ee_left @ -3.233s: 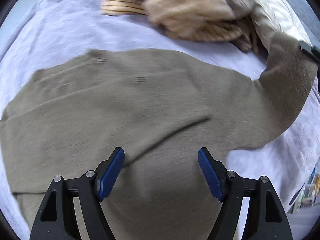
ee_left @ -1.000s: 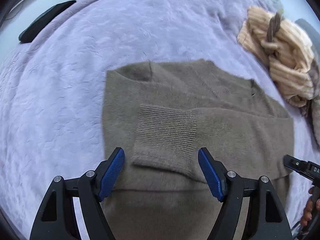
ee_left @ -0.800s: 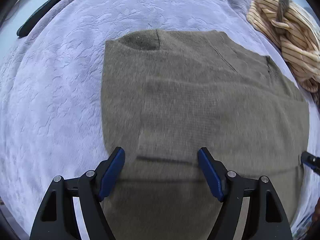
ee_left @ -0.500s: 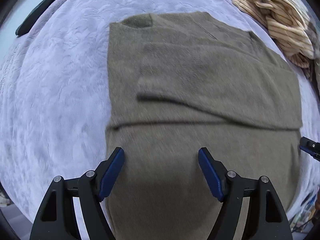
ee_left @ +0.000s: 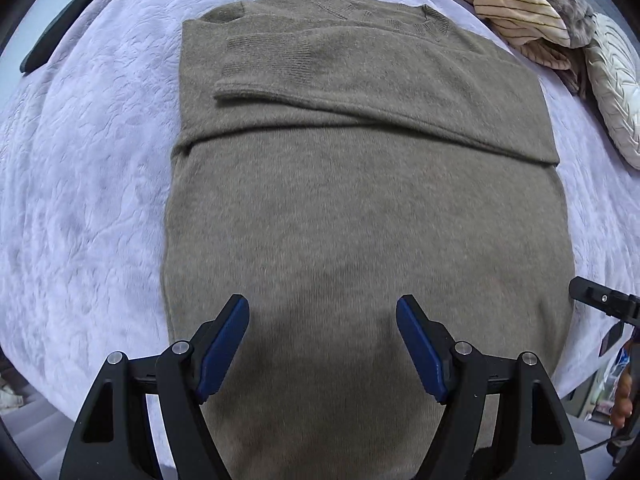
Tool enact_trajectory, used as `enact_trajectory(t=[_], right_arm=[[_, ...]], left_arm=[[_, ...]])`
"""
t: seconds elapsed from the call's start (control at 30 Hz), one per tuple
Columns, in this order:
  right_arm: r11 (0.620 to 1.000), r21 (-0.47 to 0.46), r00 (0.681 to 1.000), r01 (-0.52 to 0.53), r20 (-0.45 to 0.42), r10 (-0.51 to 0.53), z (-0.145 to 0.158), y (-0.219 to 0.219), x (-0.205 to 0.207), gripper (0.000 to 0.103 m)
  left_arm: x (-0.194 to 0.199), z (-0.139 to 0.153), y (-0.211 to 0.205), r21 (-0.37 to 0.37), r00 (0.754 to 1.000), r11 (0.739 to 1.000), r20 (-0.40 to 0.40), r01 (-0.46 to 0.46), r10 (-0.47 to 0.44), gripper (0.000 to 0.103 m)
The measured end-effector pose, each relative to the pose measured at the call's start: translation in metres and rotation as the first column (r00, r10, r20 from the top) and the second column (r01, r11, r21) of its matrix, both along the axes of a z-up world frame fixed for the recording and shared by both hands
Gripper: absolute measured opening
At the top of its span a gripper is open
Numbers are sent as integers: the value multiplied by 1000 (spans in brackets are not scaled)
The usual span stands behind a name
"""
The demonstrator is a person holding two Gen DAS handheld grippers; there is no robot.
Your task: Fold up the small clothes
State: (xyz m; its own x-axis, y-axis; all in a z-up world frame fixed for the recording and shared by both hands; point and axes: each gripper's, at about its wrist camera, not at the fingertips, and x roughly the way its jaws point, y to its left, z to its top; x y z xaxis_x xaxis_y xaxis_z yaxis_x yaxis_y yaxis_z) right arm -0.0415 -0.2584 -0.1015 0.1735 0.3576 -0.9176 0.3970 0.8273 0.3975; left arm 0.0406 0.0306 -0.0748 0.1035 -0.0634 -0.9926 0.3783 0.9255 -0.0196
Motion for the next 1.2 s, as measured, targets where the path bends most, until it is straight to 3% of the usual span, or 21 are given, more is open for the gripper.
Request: enact_trajectory(t=[0.47, 0.73, 0.93, 1.2], right_arm=[[992, 60, 992, -113, -50, 116, -10, 31, -26, 78], [990, 81, 992, -115, -47, 119, -10, 53, -40, 78], [993, 93, 995, -77, -53, 82, -11, 67, -68, 78], [999, 54, 999, -5, -49, 8, -19, 63, -121, 78]], left_arm=[[-55, 17, 82, 22, 990, 990, -18, -140, 141, 77], [-84, 21, 155, 1, 988, 990, -66, -143, 142, 77], [-119, 14, 196, -85, 987, 990, -124, -113, 102, 77], [-155, -13, 208, -191, 979, 978, -201, -81, 41, 77]])
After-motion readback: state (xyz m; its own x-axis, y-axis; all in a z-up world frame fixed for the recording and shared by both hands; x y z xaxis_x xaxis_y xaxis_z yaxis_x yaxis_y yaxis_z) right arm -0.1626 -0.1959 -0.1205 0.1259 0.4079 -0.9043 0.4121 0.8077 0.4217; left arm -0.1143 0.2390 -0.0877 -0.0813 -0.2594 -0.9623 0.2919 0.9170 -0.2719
